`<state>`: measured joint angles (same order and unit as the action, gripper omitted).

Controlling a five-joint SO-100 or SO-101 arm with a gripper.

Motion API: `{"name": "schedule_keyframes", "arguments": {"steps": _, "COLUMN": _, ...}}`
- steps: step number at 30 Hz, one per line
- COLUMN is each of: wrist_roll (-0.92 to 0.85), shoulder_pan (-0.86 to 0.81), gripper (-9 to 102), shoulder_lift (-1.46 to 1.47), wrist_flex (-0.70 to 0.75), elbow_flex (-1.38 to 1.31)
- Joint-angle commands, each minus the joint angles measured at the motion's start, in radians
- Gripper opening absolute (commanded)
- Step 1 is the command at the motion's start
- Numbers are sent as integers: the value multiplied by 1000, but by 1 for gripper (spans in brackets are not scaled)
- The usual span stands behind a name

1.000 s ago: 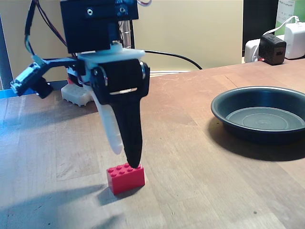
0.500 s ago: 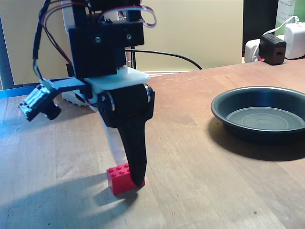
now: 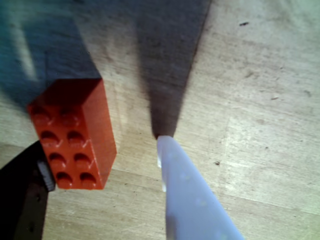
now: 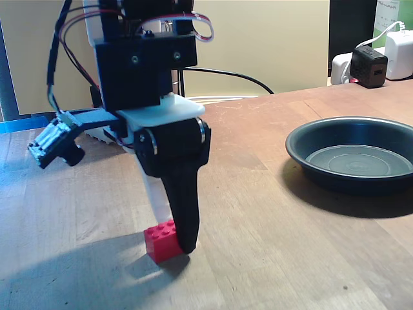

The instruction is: Grasp a lego block and put it in the bin.

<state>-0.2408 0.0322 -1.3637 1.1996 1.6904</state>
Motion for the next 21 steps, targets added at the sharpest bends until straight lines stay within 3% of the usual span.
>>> {"name": "schedule_keyframes", "arguments": {"steps": 1, "wrist_roll": 6, "shoulder_pan": 2, "gripper": 18, "shoulder_lift": -5, "wrist_flex": -3, "elbow_flex": -31}}
{"name": "schedule_keyframes", "arguments": {"steps": 8, "wrist_roll": 6, "shoulder_pan": 3, "gripper": -1, "shoulder_lift": -5, "wrist_flex": -2, "elbow_flex": -29}}
{"name": "schedule_keyframes", "arguments": {"steps": 21, "wrist_roll": 5, "shoulder_pan": 3, "gripper": 0, "shoulder_lift": -18, "wrist_flex": 11, "elbow_flex": -29}}
